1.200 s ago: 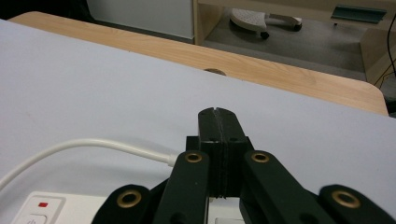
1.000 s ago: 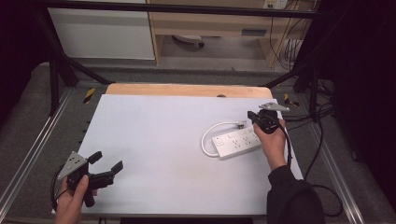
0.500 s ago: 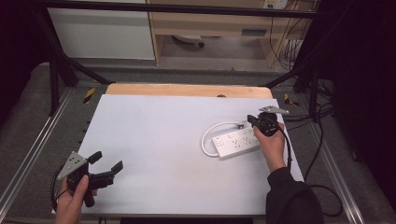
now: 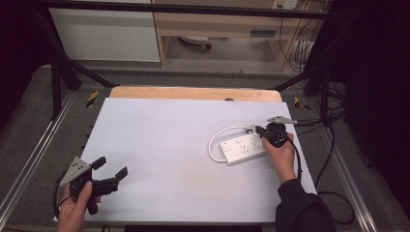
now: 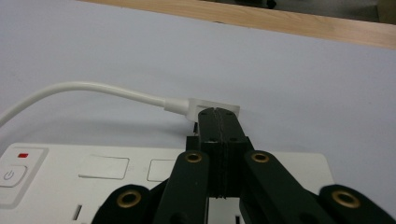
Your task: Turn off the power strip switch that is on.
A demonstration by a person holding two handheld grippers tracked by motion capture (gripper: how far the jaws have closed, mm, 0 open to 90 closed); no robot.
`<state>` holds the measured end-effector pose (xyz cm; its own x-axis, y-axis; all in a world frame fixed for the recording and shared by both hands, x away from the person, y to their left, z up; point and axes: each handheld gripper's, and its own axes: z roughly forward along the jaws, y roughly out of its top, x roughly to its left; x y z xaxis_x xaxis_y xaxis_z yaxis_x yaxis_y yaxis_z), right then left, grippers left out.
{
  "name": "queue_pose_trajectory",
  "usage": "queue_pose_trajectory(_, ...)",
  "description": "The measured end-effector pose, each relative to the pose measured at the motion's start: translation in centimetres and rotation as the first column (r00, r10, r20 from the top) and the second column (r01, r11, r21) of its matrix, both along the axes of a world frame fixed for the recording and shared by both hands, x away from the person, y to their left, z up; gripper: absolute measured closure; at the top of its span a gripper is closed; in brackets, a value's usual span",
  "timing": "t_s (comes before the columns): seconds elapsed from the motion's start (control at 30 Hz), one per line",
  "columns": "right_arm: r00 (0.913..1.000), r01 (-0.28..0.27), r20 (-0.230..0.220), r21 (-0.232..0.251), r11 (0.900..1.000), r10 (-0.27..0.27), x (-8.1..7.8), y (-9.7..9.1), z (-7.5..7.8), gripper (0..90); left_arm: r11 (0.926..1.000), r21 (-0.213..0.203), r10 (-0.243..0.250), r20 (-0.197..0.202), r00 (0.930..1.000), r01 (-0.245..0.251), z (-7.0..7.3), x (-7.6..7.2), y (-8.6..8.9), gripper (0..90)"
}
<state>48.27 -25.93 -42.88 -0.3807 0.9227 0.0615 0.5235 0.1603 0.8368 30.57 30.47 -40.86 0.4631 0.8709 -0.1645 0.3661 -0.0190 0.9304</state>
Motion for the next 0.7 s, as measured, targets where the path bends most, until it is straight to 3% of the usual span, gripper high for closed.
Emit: queue_pose_trajectory(0.7, 0.9997, -0.021, -0.015, -0.022, 0.9995, 0.021, -0.27, 0.65, -0.81, 90.0, 1.0, -0.001, 0.001, -0.006, 1.0, -0.001, -0.04, 0.0, -0.01, 5.2)
